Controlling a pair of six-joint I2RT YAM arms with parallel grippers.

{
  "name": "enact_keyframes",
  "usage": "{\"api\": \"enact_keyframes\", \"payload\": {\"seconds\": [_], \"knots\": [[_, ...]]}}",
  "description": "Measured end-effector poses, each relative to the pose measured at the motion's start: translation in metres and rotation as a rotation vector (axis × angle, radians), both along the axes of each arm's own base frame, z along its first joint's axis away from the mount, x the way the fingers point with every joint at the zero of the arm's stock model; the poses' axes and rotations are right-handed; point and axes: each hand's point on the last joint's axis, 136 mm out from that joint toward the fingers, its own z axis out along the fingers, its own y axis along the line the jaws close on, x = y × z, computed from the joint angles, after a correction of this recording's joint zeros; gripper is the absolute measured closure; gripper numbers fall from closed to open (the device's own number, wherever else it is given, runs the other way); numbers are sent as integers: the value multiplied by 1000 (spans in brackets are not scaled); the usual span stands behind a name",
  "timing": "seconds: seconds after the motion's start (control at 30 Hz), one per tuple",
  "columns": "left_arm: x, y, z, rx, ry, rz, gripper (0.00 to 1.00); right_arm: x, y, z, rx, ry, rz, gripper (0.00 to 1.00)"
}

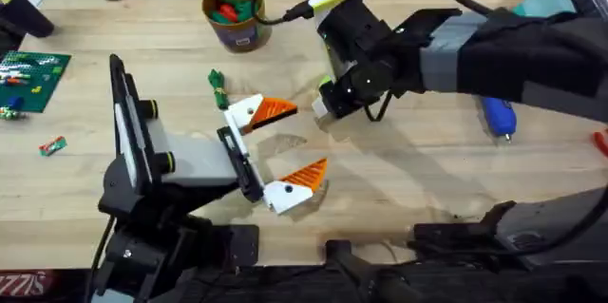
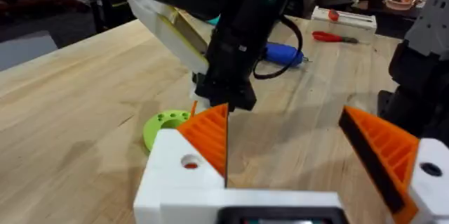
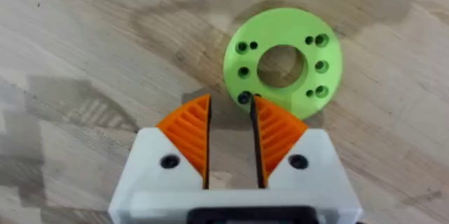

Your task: Pick up the gripper from the table and insert it into the empty holder that is missing its gripper. Then pick up a screw, insert it into the mounting hole, and use the screwdriver to tighten it. Finally, clean up the table by picking up the vegetable and placing it into the bucket.

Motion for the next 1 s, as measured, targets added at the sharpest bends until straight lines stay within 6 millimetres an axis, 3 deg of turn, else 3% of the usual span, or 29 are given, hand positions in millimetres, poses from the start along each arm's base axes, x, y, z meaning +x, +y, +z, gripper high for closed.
{"api": "enact_keyframes", "payload": {"seconds": [1.0], "knots": [[0,0,0,0,0,0,17,18,0,3,-23,-78,-24,660]]}}
